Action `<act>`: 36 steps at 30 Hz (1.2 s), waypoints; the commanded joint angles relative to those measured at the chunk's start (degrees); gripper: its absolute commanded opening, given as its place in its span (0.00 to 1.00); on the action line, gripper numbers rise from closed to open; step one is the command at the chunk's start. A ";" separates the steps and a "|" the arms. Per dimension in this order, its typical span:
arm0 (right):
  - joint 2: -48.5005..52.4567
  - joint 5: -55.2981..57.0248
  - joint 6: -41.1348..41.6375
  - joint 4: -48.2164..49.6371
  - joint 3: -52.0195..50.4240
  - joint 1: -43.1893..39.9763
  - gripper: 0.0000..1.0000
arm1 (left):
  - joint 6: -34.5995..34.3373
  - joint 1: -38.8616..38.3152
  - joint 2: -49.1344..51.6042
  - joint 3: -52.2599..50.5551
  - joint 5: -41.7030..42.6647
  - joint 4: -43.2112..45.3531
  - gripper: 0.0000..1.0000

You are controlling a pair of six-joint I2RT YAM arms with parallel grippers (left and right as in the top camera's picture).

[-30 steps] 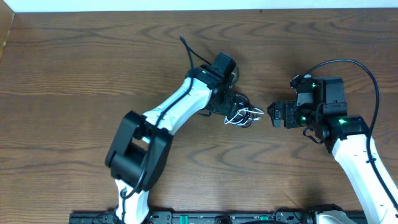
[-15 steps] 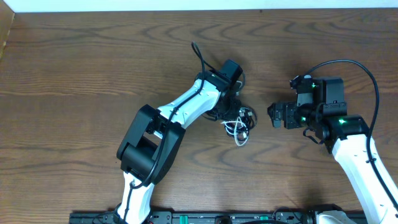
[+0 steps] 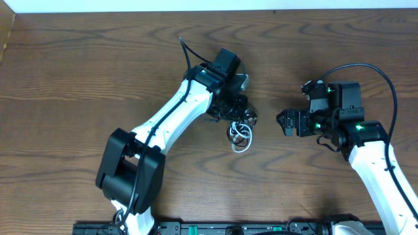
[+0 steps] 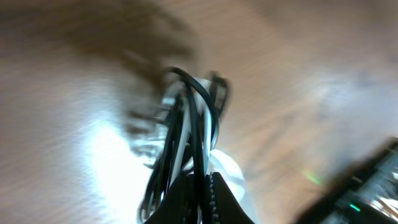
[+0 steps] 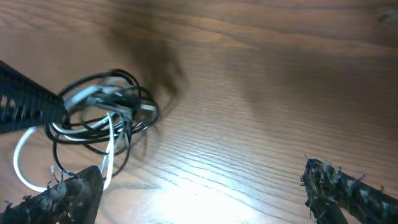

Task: Untangle cables
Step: 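Bring right gripper to the bundle and grasp a black cable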

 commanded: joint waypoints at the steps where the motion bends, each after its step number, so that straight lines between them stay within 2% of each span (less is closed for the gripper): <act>1: 1.53 -3.61 0.55 0.42 1.01 0.31 0.99 | 2.75 -1.07 0.07 0.00 10.36 -0.92 0.08; 5: 4.15 -3.65 0.55 0.22 1.01 0.31 0.99 | 5.53 -2.16 0.07 0.00 14.21 -0.94 0.08; 11: 9.79 -8.15 0.52 0.44 1.01 1.68 0.99 | 6.36 -2.58 0.09 -0.02 13.11 -0.98 0.07; 15: 13.09 -8.37 1.16 0.22 1.01 3.28 0.92 | 6.34 -2.58 0.09 -0.07 9.33 -1.66 0.07; 18: 15.02 -8.39 3.72 0.02 1.01 4.24 0.84 | 6.34 -2.58 0.09 -0.15 7.85 -2.71 0.08; 21: 16.76 -8.35 6.19 0.11 1.01 5.57 0.73 | 6.34 -2.58 0.09 -0.52 7.61 -2.95 0.08; 26: 19.91 -8.11 11.06 1.07 1.01 8.37 0.73 | 6.32 -2.82 0.09 -0.68 7.61 -3.08 0.07; 31: 22.91 -7.65 20.11 2.25 1.01 10.47 0.72 | 6.34 -3.43 0.09 -1.01 7.58 -3.06 0.07; 36: 25.16 -5.99 25.38 3.78 1.01 11.02 0.40 | 6.34 -3.98 0.09 -2.05 6.38 -3.28 0.07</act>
